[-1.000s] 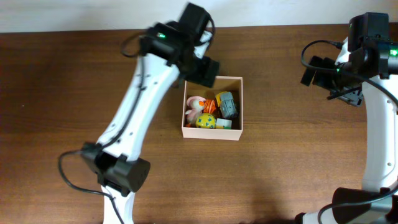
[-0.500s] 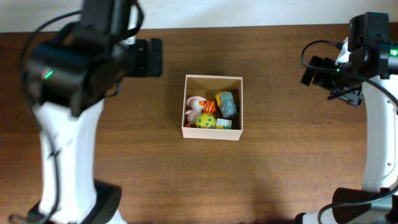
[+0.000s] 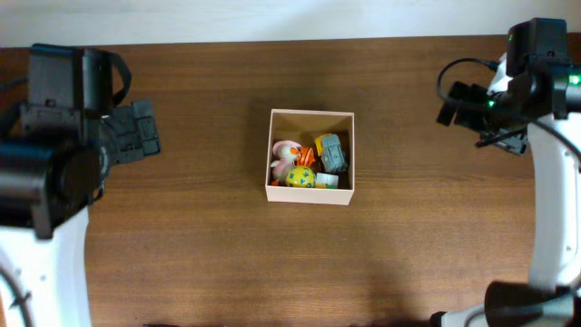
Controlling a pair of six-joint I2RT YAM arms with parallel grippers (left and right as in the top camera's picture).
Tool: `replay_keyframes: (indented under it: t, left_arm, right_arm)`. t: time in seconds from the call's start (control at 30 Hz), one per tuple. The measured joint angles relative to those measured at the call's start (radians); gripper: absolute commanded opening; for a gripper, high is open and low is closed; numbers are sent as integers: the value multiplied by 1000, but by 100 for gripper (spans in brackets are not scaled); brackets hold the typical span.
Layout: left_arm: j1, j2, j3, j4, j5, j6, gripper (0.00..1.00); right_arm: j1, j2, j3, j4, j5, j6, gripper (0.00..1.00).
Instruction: Pack container
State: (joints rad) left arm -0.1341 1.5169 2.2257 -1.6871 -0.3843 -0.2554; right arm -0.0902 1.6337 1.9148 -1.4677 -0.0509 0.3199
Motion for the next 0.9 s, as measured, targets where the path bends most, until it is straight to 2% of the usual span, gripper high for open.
replay_keyframes:
  t: [0.3, 0.4, 0.7, 0.8, 0.9]
  left_arm:
    - [12, 12, -92, 0, -3, -3, 99]
    - [12, 12, -93, 0, -5, -3, 99]
    - [12, 12, -95, 0, -10, -4, 99]
    - [12, 12, -95, 0, -10, -4, 99]
    - [12, 12, -95, 0, -10, -4, 99]
  right_arm:
    - [253, -338, -55, 5, -13, 2, 99]
    - [256, -472, -182, 6, -14, 2, 99]
    - [182, -818, -774, -3, -14, 2, 99]
    - [163, -916, -857, -11, -11, 3, 99]
    - [150, -980, -864, -14, 1, 3, 99]
